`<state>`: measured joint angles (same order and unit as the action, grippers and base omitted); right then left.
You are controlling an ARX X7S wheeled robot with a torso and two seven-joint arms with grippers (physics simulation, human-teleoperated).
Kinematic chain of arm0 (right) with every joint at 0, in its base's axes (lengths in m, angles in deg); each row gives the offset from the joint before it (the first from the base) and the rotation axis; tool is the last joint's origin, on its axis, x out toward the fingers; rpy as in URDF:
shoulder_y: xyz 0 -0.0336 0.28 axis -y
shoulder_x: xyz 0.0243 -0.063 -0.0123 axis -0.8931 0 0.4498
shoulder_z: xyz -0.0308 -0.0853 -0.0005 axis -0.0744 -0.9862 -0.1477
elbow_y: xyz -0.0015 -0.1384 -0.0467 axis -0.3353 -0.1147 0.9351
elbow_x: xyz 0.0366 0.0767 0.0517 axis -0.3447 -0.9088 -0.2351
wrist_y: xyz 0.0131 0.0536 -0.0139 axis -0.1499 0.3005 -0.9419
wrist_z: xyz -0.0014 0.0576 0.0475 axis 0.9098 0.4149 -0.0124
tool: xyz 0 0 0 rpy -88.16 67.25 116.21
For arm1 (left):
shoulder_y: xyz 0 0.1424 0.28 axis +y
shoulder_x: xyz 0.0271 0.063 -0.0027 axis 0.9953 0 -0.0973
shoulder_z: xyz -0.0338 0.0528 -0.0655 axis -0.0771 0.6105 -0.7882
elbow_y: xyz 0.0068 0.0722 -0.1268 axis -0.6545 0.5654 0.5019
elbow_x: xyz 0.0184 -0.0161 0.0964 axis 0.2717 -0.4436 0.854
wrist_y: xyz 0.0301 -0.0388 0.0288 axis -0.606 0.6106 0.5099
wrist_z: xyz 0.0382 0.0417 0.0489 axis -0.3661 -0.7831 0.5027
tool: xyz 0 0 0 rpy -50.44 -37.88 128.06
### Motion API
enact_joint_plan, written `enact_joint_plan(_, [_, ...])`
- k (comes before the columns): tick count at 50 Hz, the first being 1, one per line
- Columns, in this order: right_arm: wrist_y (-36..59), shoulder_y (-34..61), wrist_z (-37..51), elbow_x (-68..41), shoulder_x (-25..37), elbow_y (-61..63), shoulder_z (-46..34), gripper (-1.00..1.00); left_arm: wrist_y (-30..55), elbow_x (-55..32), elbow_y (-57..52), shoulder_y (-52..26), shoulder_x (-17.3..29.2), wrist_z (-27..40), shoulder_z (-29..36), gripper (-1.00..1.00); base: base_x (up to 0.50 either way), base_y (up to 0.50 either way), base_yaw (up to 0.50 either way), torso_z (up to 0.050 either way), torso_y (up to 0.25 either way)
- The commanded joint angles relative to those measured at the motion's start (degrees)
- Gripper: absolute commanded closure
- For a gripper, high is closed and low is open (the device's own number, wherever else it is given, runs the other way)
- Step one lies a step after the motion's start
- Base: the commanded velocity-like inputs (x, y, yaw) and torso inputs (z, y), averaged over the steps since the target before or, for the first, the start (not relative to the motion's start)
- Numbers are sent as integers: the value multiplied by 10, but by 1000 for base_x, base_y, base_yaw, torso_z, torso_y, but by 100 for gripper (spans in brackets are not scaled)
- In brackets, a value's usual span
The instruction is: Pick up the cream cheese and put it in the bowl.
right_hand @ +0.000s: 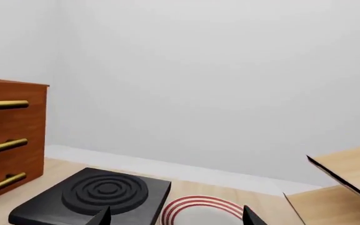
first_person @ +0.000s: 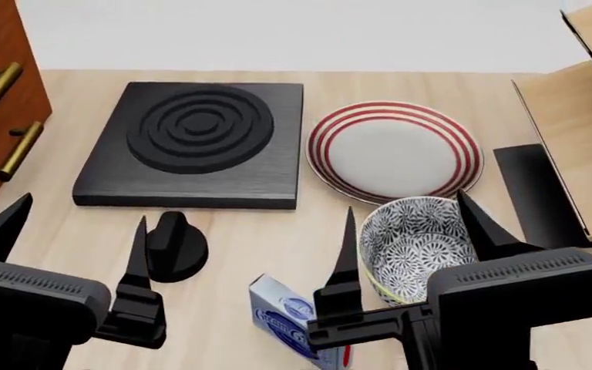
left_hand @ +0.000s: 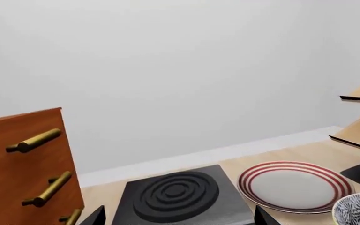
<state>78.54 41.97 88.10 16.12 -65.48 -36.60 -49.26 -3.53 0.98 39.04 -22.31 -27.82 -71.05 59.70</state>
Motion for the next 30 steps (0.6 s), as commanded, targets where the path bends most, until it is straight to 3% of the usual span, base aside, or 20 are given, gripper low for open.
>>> enact_joint_plan(1, [-3,1,3,0,3,-4,-6,-100,0,-5,2,-1,2,3,1,-100,0,0,0,0,0])
enact_joint_plan(14, [52,32,-2,-22,15,-6,-4,-100,3,-11,-3,-1,5,9,0,-100,0,0,0,0,0])
enact_joint_plan(30, [219,121,-27,-100,61,31,33,-100,10,-13,-10,-2,8,17,5,-100,0,0,0,0,0])
